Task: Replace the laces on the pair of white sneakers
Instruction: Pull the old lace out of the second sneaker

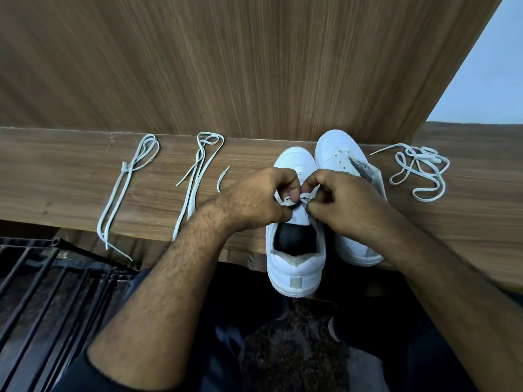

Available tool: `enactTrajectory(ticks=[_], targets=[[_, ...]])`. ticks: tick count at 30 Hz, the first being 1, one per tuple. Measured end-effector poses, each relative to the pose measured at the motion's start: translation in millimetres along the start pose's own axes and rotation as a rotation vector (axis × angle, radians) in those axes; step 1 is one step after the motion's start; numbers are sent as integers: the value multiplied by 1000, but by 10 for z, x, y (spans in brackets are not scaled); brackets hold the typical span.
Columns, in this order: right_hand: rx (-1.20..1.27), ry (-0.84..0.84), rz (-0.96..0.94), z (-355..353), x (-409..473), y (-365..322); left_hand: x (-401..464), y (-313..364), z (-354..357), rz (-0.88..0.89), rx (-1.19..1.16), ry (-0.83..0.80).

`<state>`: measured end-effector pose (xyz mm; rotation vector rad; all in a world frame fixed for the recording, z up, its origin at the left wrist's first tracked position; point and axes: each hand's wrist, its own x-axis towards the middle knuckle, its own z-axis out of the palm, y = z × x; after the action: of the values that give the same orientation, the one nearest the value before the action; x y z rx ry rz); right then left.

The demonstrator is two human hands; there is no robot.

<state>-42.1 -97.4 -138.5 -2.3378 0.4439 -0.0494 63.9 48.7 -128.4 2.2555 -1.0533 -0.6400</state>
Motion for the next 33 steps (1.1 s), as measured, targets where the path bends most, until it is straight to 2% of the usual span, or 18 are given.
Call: enactTrajectory(ticks=[5,12,17,20,24,27,30,31,33], targets=[[-91,-17,-63,13,36,15,15,-23,11,9,18,3],[-113,96,-177,68,40,18,7,-20,-6,37,-22,-26],[-63,74,-192,45,40,-6,-32,-59,-36,-75,-303,-88],[-57,99,-176,32,47,0,-34,-71,-42,-83,-335,-119],[-117,163,-162,118,77,44,-88,19,-99,23,-429,-191],[-117,308,-166,69,123,94,-157,113,-156,184,-731,-171],[14,435,-111,1,172,130,-168,197,-225,215,-1107,-50],[151,438,-60,-24,178,119,-157,219,-241,193,-1181,5],[591,379,94,-71,173,47,-134,257,-256,98,-1267,93]])
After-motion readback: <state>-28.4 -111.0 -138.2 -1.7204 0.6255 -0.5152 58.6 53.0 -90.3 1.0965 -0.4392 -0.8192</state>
